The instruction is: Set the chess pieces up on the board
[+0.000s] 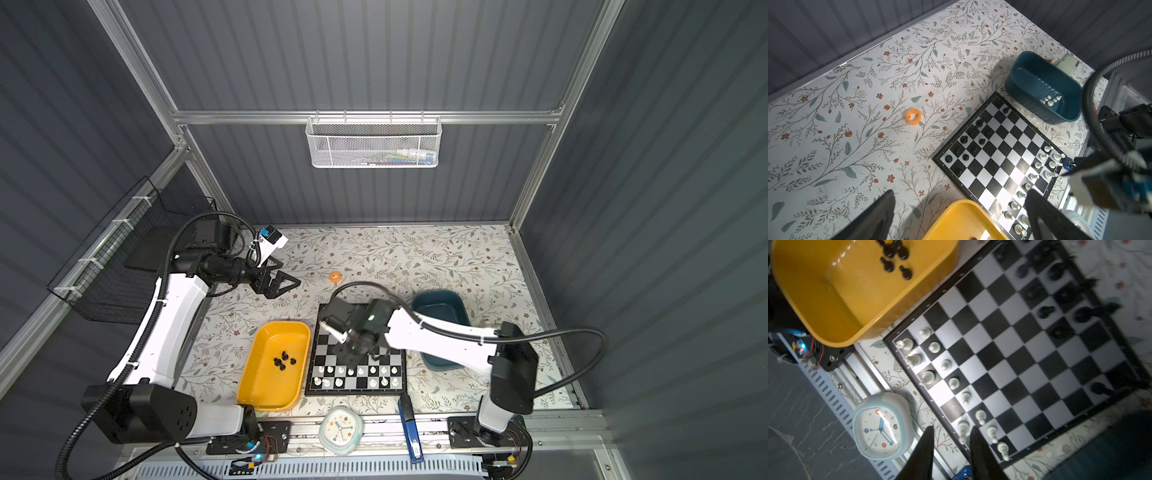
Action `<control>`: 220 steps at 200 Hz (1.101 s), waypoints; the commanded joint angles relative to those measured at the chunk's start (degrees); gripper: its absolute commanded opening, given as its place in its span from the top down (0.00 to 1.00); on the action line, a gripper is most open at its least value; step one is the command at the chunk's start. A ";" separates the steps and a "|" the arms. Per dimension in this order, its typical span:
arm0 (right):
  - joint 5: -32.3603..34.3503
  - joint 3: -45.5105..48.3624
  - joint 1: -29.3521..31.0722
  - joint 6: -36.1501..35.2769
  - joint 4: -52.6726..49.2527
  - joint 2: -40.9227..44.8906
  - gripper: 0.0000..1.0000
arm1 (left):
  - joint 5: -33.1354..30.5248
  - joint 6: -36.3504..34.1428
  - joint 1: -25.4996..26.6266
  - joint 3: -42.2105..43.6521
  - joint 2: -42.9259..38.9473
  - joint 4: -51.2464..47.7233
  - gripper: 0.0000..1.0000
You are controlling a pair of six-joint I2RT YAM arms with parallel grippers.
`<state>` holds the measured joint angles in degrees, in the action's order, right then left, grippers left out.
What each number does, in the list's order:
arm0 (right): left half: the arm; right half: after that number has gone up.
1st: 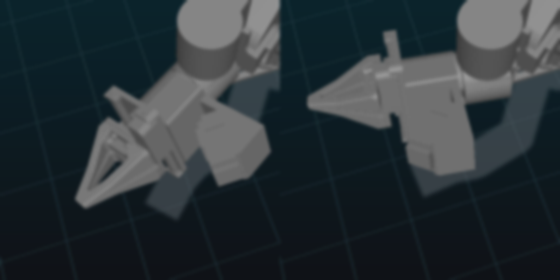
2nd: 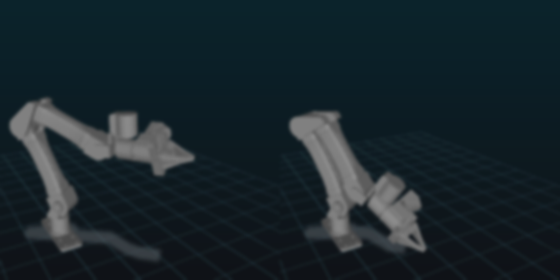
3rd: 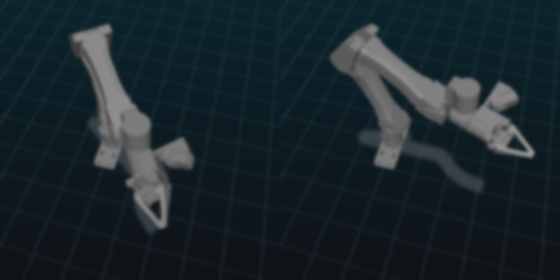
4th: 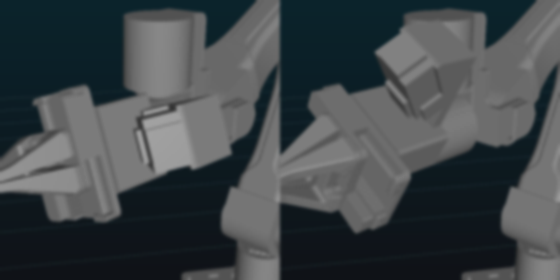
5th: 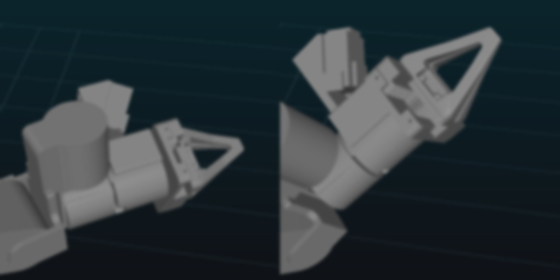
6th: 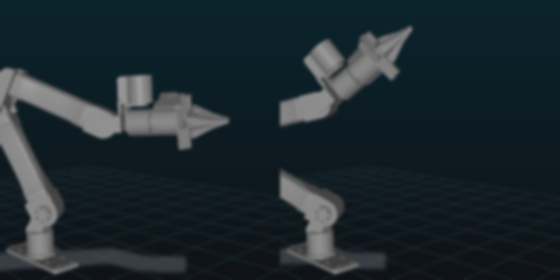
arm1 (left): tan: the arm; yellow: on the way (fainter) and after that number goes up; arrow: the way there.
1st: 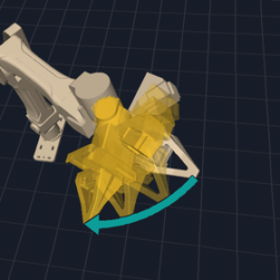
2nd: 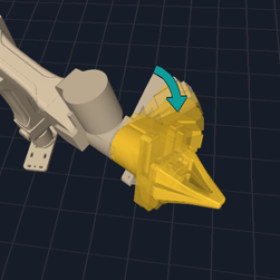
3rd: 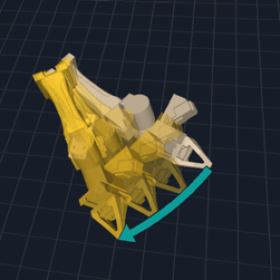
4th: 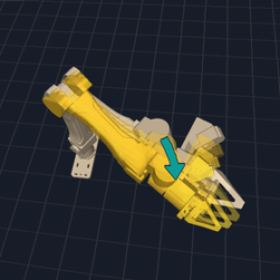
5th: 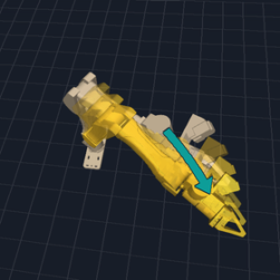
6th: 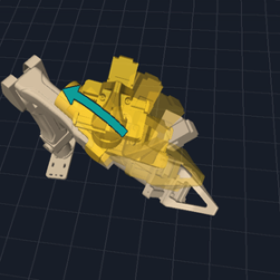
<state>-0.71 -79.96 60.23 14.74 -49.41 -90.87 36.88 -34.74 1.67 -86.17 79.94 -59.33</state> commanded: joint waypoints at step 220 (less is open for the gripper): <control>-0.37 25.00 -42.39 8.82 -5.55 15.68 0.65 | -2.54 -2.58 10.56 -13.39 18.78 -8.25 0.03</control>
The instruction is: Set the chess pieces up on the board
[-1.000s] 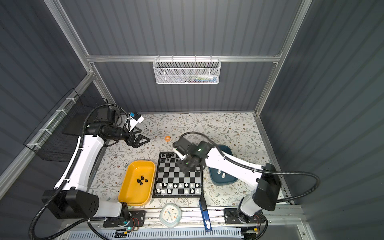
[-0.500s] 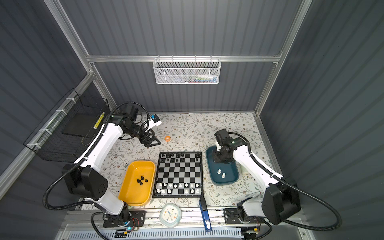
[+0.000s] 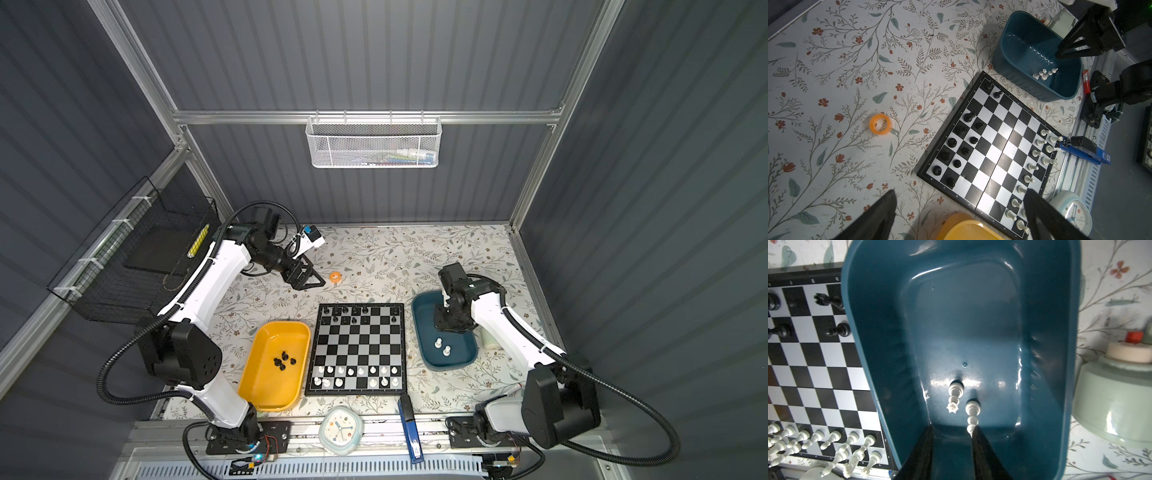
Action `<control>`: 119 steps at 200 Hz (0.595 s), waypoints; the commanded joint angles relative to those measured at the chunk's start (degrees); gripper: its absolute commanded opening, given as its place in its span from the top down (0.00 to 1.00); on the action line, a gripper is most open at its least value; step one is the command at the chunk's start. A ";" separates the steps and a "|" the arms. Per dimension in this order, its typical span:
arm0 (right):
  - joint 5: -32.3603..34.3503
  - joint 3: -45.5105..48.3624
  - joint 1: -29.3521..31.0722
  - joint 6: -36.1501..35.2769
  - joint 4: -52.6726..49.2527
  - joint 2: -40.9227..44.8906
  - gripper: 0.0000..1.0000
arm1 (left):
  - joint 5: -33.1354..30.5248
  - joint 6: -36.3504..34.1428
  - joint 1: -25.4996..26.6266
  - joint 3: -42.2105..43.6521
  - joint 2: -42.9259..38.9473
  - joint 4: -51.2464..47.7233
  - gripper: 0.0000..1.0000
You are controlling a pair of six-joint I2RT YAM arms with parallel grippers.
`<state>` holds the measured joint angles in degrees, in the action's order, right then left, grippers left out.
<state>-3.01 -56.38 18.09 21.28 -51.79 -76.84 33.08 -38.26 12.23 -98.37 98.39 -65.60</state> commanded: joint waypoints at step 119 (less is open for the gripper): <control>-0.76 7.24 -0.29 6.32 -1.98 3.02 0.65 | 4.56 -0.12 -0.01 -3.59 0.28 -4.43 0.01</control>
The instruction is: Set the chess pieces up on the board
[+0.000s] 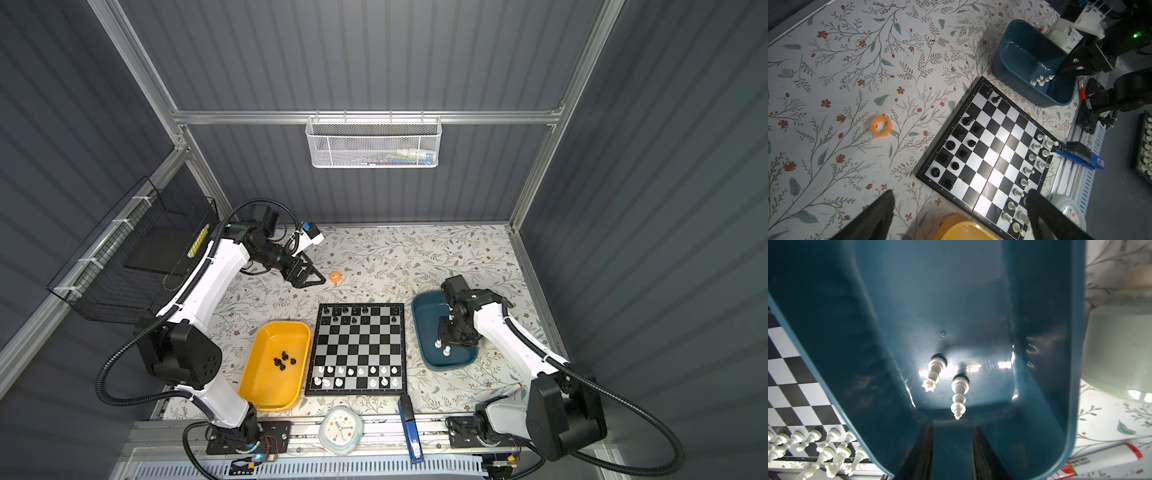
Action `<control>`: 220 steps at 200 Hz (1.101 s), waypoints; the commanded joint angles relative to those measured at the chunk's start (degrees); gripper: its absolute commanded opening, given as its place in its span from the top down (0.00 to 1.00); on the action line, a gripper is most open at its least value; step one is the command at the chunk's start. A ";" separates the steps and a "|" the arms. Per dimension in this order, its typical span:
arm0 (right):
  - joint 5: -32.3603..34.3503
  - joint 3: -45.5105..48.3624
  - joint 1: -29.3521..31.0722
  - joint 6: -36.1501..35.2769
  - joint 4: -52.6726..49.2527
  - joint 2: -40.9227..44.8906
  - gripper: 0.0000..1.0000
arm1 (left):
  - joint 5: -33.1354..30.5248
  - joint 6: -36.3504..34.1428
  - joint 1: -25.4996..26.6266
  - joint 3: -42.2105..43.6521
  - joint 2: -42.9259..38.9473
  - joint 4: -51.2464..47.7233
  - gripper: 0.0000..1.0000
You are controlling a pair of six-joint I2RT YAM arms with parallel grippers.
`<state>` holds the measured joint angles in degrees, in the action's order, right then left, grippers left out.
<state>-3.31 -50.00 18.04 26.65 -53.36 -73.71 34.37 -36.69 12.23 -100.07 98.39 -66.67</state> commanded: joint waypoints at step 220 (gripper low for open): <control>1.32 1.80 -0.25 0.09 2.47 -6.65 0.73 | 0.38 -1.16 -0.01 -0.04 -0.08 -1.70 0.01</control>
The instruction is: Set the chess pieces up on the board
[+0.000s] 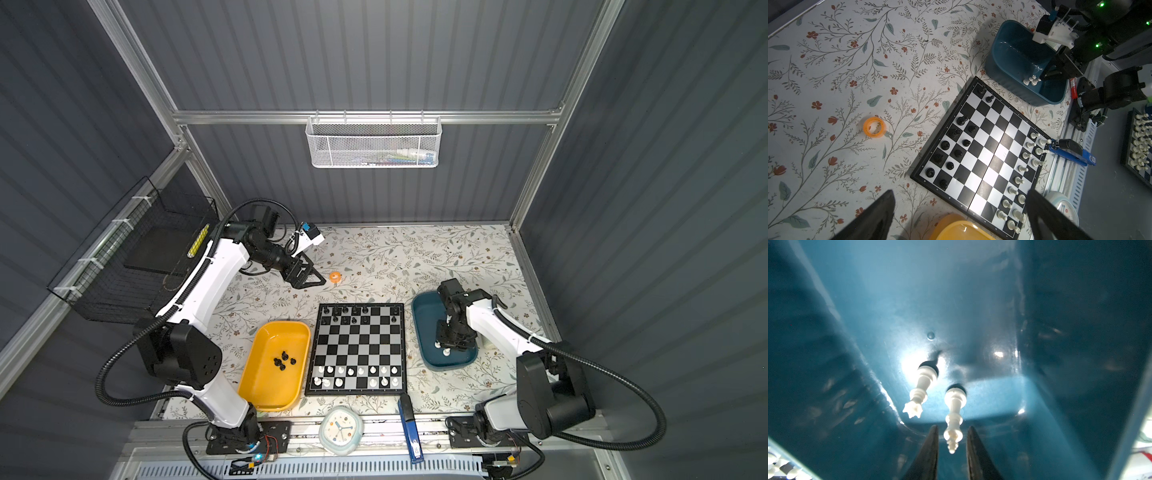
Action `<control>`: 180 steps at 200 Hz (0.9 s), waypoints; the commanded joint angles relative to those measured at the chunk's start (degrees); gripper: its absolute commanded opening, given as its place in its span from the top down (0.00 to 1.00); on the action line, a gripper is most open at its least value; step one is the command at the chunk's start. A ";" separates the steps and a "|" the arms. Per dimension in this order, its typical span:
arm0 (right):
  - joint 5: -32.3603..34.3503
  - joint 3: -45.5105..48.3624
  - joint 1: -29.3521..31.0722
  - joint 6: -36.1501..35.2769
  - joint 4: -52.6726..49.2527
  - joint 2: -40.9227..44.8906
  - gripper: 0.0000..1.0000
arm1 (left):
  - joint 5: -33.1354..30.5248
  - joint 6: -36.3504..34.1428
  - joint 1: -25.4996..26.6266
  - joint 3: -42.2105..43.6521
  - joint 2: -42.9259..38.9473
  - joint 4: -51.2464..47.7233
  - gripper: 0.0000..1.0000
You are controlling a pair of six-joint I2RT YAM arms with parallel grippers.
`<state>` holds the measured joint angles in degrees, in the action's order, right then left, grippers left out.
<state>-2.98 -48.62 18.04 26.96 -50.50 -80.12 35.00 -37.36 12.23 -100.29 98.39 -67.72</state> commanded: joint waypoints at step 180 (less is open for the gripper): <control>0.83 0.53 -0.21 -0.25 -0.30 -0.14 0.73 | -1.24 -0.34 -0.01 0.77 -0.04 -0.14 0.01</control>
<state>-2.59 -48.60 18.04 26.83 -50.33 -80.23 34.06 -37.34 12.23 -100.22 98.39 -67.66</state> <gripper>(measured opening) 0.266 0.990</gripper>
